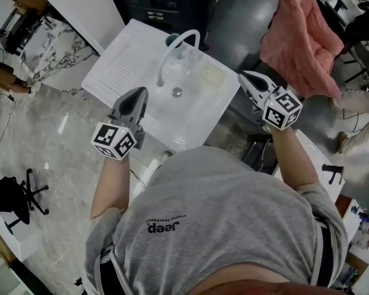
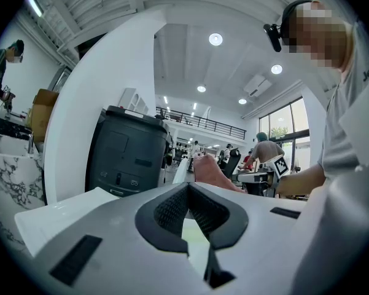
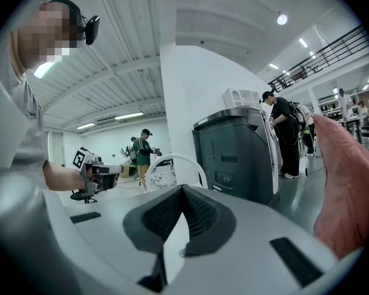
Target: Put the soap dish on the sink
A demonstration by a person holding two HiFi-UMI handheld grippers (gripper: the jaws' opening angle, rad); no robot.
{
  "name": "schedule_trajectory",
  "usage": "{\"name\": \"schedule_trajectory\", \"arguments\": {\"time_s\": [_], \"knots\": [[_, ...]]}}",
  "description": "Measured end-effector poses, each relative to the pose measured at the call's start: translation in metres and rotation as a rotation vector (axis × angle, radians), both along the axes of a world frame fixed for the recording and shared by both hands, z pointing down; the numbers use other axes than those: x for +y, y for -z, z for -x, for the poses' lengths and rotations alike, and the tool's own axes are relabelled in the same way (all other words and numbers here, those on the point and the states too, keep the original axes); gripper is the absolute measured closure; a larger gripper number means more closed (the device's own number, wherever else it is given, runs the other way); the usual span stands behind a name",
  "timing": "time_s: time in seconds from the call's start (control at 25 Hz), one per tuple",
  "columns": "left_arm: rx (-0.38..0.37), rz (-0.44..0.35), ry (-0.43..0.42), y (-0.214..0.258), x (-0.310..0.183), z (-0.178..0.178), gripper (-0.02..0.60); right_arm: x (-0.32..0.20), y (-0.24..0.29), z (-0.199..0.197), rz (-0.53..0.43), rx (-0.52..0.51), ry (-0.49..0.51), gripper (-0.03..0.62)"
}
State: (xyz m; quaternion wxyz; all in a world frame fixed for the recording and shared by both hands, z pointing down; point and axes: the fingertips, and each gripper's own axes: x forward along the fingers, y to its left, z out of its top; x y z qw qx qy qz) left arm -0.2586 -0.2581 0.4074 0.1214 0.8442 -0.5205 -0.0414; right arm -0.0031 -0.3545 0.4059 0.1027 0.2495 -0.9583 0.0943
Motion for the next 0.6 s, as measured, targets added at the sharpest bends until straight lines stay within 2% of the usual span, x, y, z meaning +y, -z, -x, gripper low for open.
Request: {"name": "schedule_trajectory", "arguments": {"time_s": [0.6], "knots": [[0.012,-0.006,-0.001,-0.0001,0.005,-0.002,0.568,0.0047,0.0016,0.0045,-0.009,0.004,0.019,0.542]]}}
